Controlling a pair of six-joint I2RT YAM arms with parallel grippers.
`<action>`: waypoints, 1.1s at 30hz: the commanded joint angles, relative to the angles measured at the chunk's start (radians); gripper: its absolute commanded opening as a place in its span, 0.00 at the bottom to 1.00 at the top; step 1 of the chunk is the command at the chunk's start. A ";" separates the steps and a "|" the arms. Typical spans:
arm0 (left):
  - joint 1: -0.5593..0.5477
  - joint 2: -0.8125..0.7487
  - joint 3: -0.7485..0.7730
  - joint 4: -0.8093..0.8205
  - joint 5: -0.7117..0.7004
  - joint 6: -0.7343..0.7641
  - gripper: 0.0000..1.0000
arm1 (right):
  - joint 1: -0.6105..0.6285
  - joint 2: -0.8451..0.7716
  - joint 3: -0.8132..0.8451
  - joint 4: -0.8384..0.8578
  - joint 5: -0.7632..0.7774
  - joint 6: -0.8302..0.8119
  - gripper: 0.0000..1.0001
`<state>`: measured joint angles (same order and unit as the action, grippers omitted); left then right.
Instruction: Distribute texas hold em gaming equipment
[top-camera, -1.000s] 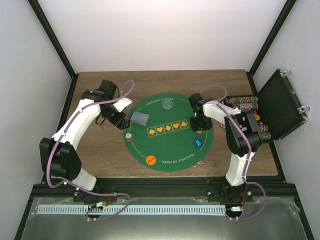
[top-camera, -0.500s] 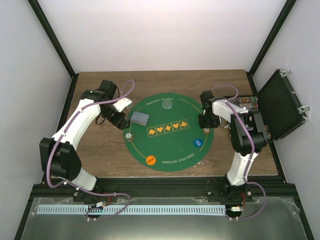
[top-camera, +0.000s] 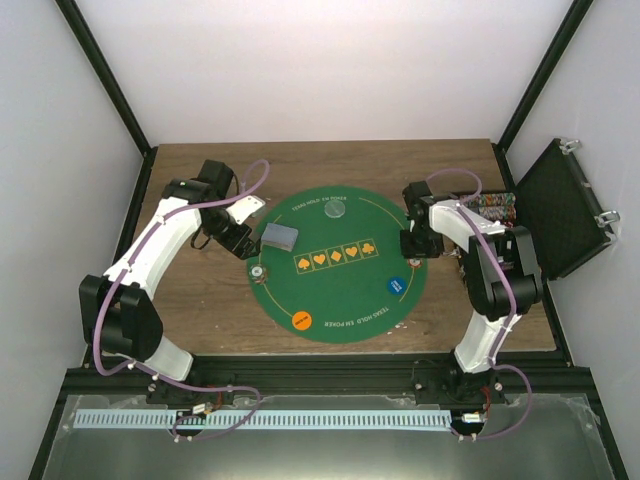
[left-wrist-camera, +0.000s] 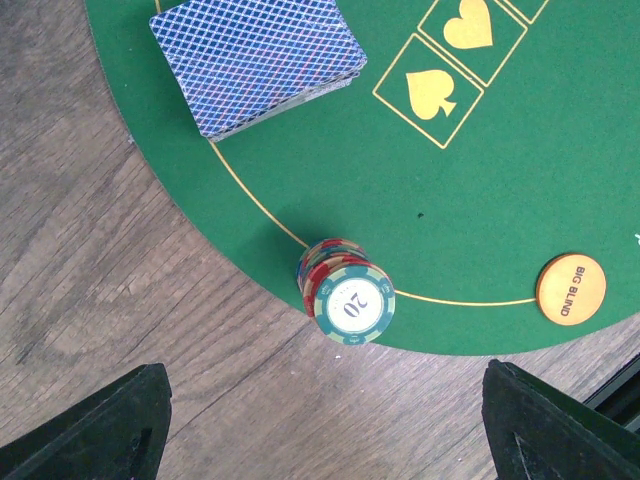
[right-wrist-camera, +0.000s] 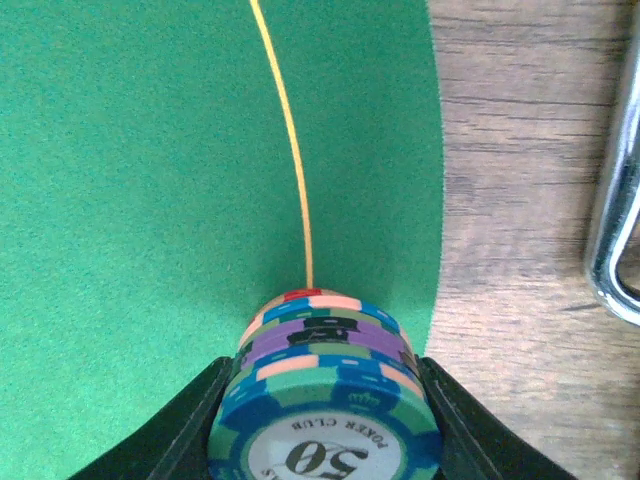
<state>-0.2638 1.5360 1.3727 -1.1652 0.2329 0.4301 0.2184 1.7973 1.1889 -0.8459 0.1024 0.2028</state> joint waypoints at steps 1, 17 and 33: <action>-0.003 0.007 0.024 -0.011 0.012 0.010 0.86 | -0.006 -0.045 0.016 -0.036 -0.002 0.013 0.27; -0.002 0.015 0.011 -0.013 -0.002 0.015 0.86 | -0.006 0.012 -0.039 0.017 -0.006 0.009 0.33; -0.094 -0.003 -0.105 0.023 -0.018 0.113 1.00 | -0.006 0.007 0.000 0.022 0.007 0.002 0.86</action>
<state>-0.3229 1.5528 1.3052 -1.1603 0.2184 0.4831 0.2184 1.8095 1.1507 -0.8185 0.0990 0.2024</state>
